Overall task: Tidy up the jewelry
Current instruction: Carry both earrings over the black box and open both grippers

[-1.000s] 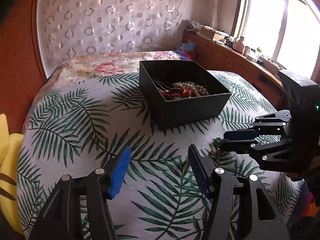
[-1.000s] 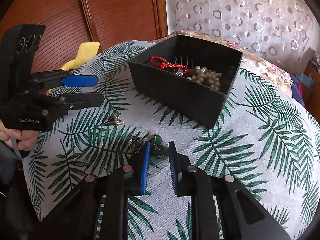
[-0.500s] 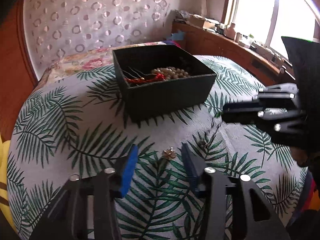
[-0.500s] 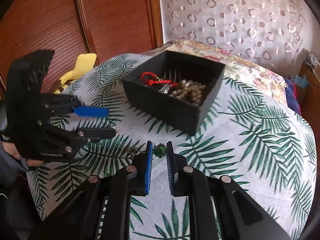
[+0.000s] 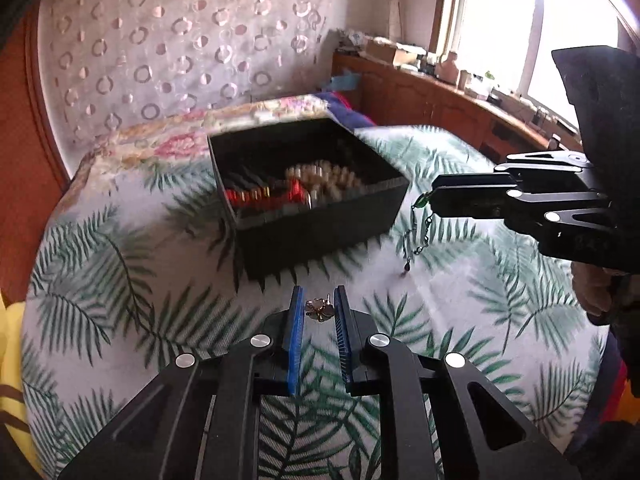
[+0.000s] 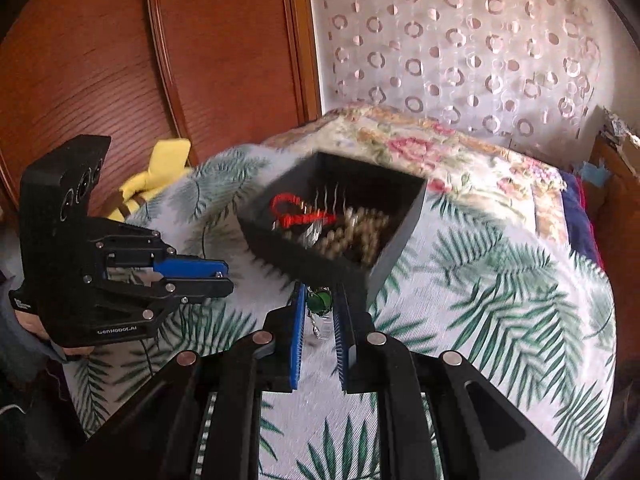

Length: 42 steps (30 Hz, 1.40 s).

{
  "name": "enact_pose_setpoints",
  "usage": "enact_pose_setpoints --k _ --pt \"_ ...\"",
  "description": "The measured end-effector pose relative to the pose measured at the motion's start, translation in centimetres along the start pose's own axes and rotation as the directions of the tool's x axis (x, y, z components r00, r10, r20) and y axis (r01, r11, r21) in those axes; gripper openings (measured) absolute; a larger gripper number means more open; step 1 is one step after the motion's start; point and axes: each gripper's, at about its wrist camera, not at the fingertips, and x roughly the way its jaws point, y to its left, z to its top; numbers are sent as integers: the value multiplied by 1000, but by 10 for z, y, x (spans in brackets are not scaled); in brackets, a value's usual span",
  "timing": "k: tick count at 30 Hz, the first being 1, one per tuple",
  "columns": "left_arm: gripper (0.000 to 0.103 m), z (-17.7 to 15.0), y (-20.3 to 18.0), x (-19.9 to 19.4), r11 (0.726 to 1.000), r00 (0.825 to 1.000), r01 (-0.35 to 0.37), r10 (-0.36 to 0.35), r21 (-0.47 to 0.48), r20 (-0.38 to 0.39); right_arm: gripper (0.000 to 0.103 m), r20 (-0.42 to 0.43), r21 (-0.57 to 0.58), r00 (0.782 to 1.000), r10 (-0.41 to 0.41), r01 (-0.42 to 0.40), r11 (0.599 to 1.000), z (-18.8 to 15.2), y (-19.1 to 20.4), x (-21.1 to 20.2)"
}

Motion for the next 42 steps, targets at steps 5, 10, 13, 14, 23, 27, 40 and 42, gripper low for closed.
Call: enact_pose_setpoints --k 5,10,13,14,23,27,40,42 --pt "14 30 3 -12 1000 998 -10 9 5 67 15 63 -9 998 -15 15 1000 27 -6 -10" --pt "14 55 10 -12 1000 994 -13 13 0 105 15 102 -20 995 -16 18 1000 54 -11 -9" --pt "14 68 16 -8 1000 993 -28 28 -3 114 15 118 -39 993 -16 21 999 70 -13 -4" --pt "14 71 18 -5 999 993 -33 34 -6 114 15 119 -43 993 -18 23 999 74 -14 -1" --pt "14 83 35 22 997 994 -64 66 -34 87 15 76 -41 997 -25 28 999 91 -25 34" --pt "14 86 39 30 997 994 -70 73 -38 79 16 55 -35 998 -30 32 999 88 -27 48" --pt "63 88 41 21 991 988 -113 120 -71 96 24 87 36 994 -61 59 998 76 -31 32" --pt "72 85 39 12 988 984 -132 141 -79 113 30 104 53 992 -74 68 996 71 -30 23"
